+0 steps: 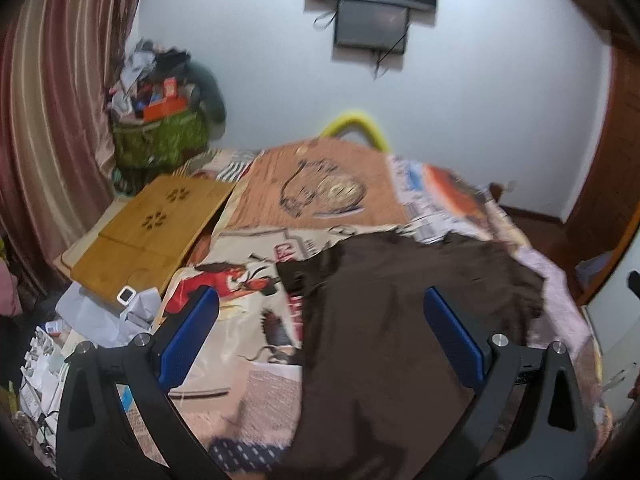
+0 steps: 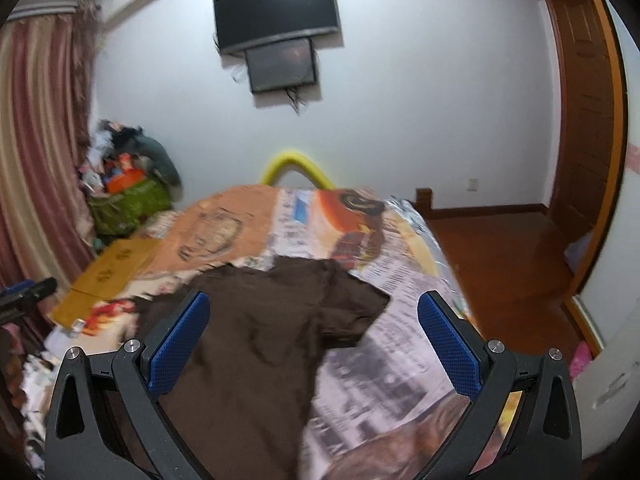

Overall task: Fold small clothes
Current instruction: 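Lower both tools to the shirt and grasp its hem edges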

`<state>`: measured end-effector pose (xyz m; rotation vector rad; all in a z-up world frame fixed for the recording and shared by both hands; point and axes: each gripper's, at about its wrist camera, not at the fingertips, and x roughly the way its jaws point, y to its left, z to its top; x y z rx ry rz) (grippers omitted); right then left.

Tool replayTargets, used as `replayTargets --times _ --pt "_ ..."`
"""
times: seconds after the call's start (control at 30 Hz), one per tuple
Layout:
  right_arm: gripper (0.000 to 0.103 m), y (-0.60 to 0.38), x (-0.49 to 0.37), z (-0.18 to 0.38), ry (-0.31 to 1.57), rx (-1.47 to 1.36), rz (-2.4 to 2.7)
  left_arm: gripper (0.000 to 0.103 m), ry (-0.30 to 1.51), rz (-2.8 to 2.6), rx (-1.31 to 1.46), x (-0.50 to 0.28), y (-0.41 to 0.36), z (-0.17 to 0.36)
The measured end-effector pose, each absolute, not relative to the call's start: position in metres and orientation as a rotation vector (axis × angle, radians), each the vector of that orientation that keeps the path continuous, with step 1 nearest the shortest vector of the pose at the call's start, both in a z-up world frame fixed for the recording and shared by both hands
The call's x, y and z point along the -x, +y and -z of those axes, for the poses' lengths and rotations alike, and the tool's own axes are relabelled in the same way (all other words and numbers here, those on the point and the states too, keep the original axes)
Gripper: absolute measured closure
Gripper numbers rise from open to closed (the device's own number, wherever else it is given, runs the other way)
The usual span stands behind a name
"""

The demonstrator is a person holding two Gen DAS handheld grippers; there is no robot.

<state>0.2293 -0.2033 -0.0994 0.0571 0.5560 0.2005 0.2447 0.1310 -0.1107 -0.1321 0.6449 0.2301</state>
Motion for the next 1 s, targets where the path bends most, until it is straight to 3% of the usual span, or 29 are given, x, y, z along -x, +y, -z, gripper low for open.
replayTargets --times 0.17,0.4,0.53,0.6,0.87,1.0 --pt "0.000 -0.214 -0.264 0.128 0.673 -0.071 -0.204 0.000 0.767 -0.265 0.158 -0.293 0.169 0.155" --pt "0.011 -0.224 -0.299 0.170 0.825 -0.071 -0.203 0.001 0.928 -0.248 0.221 -0.339 0.199 0.209" --pt "0.016 -0.229 -0.316 0.186 0.874 -0.084 -0.209 0.012 0.981 -0.211 0.247 -0.363 0.204 0.228" --pt "0.023 -0.231 -0.324 0.192 0.898 -0.103 -0.214 0.017 1.009 -0.204 0.257 -0.377 0.208 0.237" --pt "0.025 -0.237 -0.355 0.199 0.919 -0.129 -0.224 0.033 1.105 -0.151 0.384 -0.418 0.222 0.270" --pt "0.034 -0.236 -0.372 0.204 0.941 -0.157 -0.267 0.042 1.098 -0.139 0.407 -0.426 0.224 0.277"
